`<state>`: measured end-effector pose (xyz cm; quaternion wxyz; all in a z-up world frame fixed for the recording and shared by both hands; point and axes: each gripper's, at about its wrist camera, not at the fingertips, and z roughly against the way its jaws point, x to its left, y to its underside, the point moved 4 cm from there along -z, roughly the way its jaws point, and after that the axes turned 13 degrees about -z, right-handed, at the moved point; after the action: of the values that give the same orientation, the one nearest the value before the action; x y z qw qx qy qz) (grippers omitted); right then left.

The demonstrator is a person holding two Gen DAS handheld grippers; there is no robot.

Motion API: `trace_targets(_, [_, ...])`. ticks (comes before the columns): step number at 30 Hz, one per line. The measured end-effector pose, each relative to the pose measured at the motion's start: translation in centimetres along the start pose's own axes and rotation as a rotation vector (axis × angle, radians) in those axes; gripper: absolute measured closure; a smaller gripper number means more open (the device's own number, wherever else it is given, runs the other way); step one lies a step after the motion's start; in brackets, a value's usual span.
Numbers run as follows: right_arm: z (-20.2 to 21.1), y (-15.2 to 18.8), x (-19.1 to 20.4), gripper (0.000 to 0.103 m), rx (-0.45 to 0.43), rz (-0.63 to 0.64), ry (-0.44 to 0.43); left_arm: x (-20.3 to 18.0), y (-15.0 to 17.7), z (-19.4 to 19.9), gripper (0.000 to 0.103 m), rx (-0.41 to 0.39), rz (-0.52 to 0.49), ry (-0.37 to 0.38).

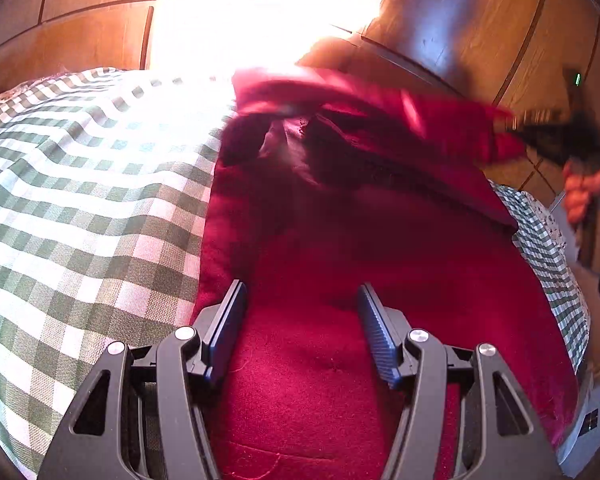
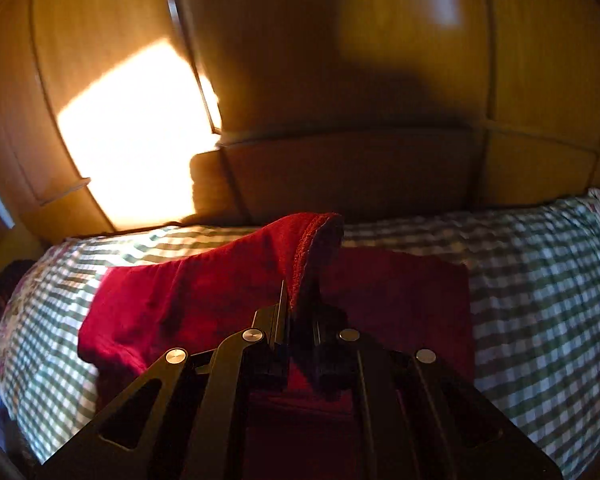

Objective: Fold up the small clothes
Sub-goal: 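Grasp the sweatshirt side edge with the right gripper and fold it inward while the left gripper holds the fabric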

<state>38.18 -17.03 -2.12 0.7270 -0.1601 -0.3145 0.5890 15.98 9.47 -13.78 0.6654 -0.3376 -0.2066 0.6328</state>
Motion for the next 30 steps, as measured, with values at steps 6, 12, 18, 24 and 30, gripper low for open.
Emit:
trace_targets(6, [-5.6, 3.6, -5.1, 0.096, 0.093, -0.048, 0.135, -0.8, -0.7, -0.3, 0.046, 0.057, -0.021, -0.023])
trace_targets(12, [-6.6, 4.1, -5.8, 0.096, 0.089, -0.073, 0.108, 0.5, -3.8, 0.9, 0.044, 0.057, 0.060, 0.010])
trace_targets(18, [-3.4, 3.2, -5.8, 0.083, 0.030, -0.051, 0.093, 4.3, -8.7, -0.7, 0.042, 0.020, 0.167, 0.009])
trace_targets(24, [-0.3, 3.2, -3.5, 0.033, -0.046, 0.027, 0.033, 8.4, -12.3, -5.7, 0.025, 0.082, 0.313, 0.067])
trace_targets(30, [-2.1, 4.2, -0.3, 0.023, -0.016, 0.140, 0.015, 10.2, -15.5, -9.7, 0.025, 0.095, 0.375, 0.106])
